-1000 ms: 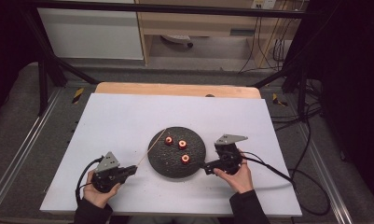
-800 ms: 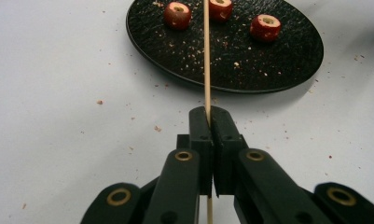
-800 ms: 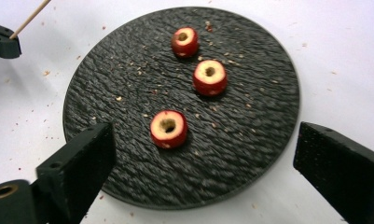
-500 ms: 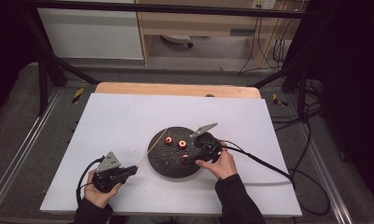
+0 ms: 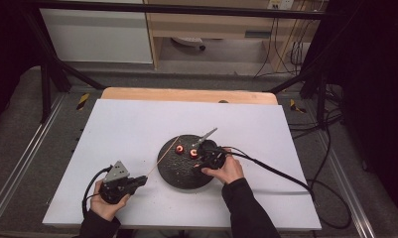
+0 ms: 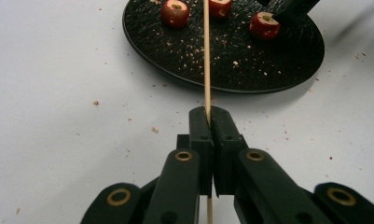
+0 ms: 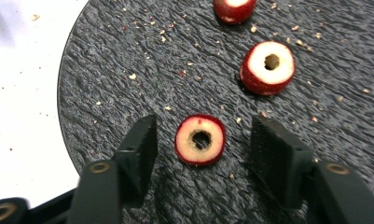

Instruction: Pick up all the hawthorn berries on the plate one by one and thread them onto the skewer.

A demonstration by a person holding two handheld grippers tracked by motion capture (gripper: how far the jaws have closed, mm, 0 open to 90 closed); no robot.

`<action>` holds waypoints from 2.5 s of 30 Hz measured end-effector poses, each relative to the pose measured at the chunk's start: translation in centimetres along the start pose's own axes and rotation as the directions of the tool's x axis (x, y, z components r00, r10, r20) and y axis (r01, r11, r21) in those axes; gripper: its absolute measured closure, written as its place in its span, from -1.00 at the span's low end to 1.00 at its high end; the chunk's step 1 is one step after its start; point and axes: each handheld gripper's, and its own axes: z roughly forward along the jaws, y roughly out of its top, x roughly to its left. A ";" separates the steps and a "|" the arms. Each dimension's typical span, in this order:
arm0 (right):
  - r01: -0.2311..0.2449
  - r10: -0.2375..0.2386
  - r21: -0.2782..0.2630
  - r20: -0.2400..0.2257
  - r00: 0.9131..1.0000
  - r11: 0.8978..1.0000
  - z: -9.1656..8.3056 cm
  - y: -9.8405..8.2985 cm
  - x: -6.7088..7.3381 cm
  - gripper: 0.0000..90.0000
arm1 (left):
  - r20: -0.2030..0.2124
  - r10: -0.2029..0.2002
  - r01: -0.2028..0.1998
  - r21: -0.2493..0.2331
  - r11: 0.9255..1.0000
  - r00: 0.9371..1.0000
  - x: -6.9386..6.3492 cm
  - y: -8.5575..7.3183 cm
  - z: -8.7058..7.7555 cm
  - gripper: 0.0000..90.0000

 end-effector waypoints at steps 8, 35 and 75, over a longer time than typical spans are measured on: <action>0.003 -0.002 0.041 -0.017 1.000 0.999 0.3 0.4 -0.2 0.22 | 0.004 0.004 -0.004 0.000 1.000 1.000 -0.1 0.0 0.0 0.96; -0.056 0.059 0.046 -0.053 0.997 0.997 0.1 0.6 -0.6 0.38 | 0.003 0.011 -0.011 -0.002 1.000 1.000 -0.2 0.0 0.0 0.96; -0.295 0.260 -0.419 -0.139 0.956 0.859 -4.1 -2.8 -0.9 0.39 | 0.000 0.007 -0.007 -0.027 1.000 1.000 -0.7 0.0 0.2 0.96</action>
